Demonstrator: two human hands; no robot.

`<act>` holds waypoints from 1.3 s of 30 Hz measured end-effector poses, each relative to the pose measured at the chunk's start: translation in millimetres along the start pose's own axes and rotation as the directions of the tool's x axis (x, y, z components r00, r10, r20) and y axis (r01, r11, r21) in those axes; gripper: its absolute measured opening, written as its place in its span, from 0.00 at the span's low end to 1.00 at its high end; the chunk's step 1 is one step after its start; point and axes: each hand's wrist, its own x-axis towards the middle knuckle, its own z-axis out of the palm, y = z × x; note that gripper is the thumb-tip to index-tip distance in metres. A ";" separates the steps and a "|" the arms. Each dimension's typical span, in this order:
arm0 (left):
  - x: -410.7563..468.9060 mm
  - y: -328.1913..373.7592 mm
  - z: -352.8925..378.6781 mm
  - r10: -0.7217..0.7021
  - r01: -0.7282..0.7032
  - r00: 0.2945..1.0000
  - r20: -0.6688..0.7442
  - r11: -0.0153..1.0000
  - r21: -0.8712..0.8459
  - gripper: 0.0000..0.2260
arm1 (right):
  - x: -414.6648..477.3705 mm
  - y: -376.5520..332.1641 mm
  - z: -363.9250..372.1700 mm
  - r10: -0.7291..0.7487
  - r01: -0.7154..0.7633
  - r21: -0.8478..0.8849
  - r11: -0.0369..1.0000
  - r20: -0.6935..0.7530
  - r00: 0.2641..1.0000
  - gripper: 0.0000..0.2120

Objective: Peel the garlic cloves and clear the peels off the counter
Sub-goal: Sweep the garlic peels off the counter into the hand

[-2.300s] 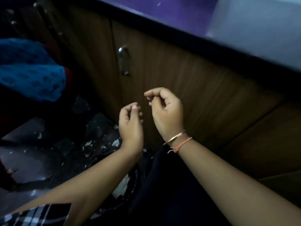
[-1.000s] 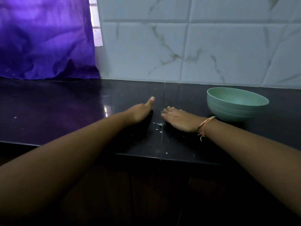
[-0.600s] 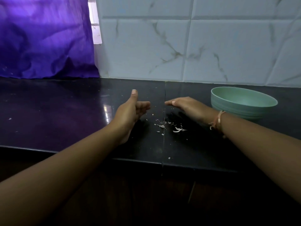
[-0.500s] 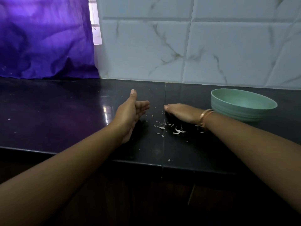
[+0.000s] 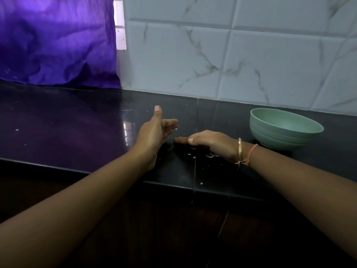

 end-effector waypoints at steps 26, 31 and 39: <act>3.5 2.9 19.0 0.039 -0.075 0.989 0.143 0.964 0.255 0.31 | -14.4 -8.4 15.5 0.162 0.036 0.459 0.888 -0.385 0.908 0.14; 2.7 1.6 19.4 0.008 -0.009 0.999 0.037 1.000 0.026 0.30 | 5.9 13.1 -21.5 0.183 -0.124 0.162 0.979 -0.429 0.885 0.14; -12.5 0.1 15.9 -0.057 0.056 0.998 -0.003 0.992 -0.112 0.31 | 6.8 0.5 -2.2 0.100 -0.110 -0.294 0.950 -0.050 0.994 0.19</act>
